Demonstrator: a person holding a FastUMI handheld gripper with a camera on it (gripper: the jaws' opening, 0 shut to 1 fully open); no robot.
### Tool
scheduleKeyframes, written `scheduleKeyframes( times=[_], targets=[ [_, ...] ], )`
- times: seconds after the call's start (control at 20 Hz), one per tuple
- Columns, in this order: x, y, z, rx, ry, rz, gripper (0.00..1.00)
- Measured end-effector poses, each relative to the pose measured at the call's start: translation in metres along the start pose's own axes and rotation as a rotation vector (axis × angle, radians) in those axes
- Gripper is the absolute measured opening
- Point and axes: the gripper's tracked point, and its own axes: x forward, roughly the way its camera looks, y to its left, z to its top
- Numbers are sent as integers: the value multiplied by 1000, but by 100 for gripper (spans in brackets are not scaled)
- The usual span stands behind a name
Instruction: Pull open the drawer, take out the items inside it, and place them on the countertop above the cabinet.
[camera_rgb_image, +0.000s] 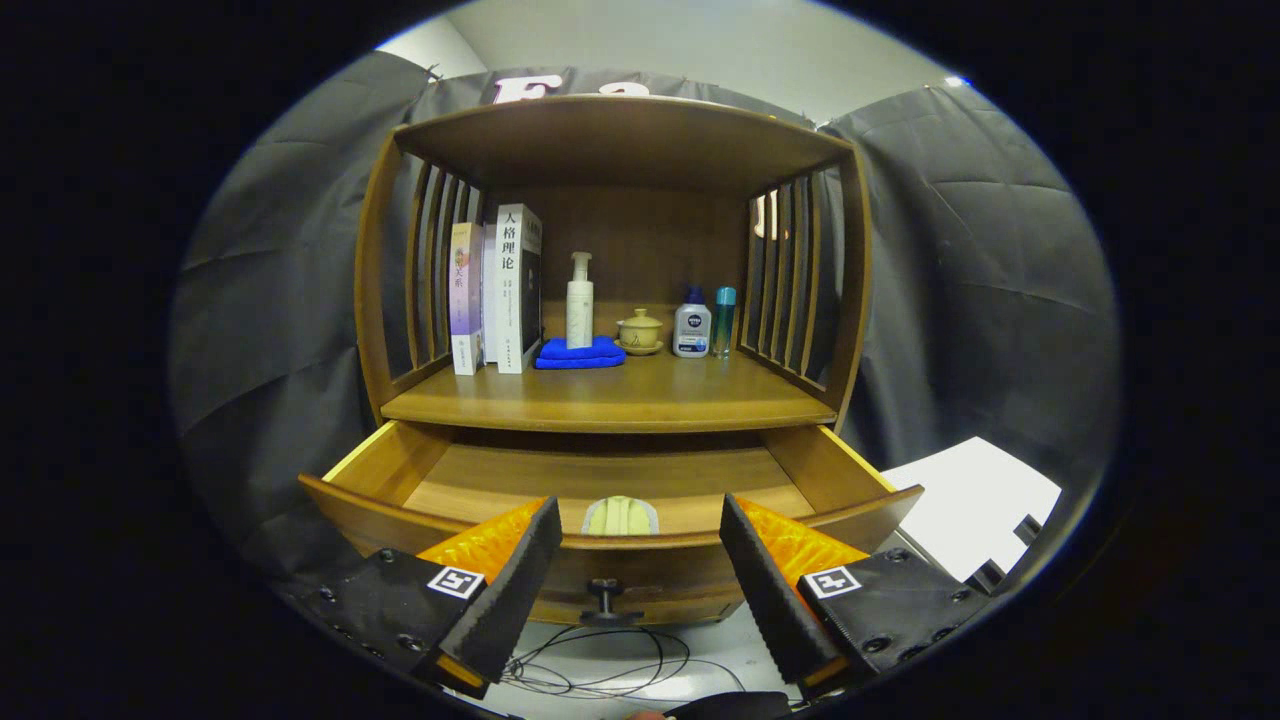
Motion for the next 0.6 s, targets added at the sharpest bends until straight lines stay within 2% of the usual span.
scheduleKeyframes(
  times=[0.2, 0.4, 0.6],
  targets=[
    [34, -2, 6, -64, 131, -56, 99],
    [67, -3, -2, -106, 283, -67, 97],
    [99, 19, -12, 8, 375, 4, 97]
  ],
)
